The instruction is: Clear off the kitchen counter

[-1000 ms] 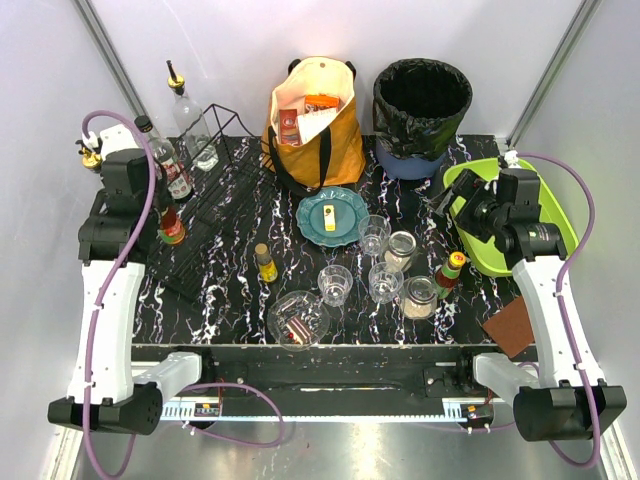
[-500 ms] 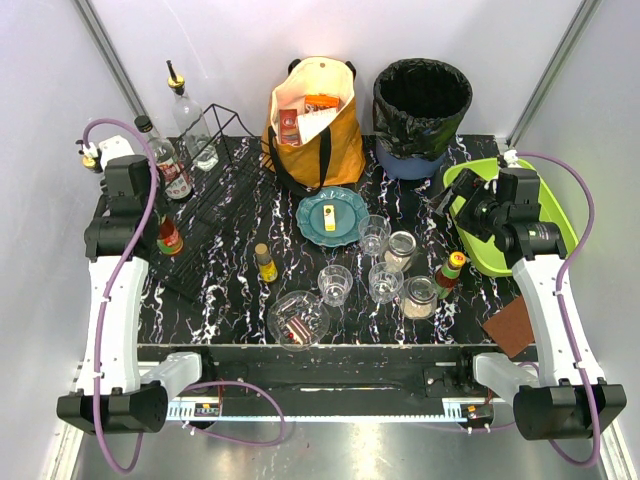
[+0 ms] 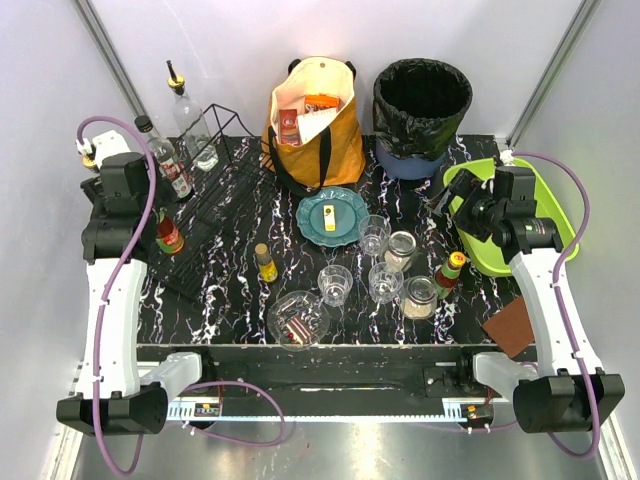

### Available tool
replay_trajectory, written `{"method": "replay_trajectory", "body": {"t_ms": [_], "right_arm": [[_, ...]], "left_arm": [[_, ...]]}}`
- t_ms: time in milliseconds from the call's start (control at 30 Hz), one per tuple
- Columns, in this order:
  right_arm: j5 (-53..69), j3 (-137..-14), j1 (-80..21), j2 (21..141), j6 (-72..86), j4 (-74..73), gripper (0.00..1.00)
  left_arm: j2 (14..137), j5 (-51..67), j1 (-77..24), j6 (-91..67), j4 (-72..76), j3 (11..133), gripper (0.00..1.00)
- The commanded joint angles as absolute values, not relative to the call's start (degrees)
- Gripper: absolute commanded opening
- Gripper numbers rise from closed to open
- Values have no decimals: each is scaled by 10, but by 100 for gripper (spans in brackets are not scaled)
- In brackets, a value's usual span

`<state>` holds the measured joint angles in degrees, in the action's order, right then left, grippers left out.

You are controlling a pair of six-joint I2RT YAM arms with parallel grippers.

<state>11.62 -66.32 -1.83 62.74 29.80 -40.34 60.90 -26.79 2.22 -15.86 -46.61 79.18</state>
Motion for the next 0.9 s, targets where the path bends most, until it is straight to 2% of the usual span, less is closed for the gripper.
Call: {"method": "replay_trajectory", "body": {"t_ms": [0,33,267,533,633,733,867], "right_arm": [[113,-693,-19,631,283,-408,99],[112,-694,-18,632,282,-408,99],[120,-704,-19,642,282,-406,99],[138,-700,-18,649,292,-392,99],[138,-698,-19,649,296,-395,99],[137,-695,-19,644,297,-397,98],[134,-686,-19,629,301,-397,98]], "left_arm": [[580,-292,25,-135,-445,852,95],[578,-283,25,-133,-448,865,99],[582,-145,20,-98,-486,947,99],[595,206,-44,-84,-464,928,99],[607,192,-105,-93,-457,890,99],[633,74,-186,-74,-499,882,99],[666,3,-244,-84,-531,847,99]]}}
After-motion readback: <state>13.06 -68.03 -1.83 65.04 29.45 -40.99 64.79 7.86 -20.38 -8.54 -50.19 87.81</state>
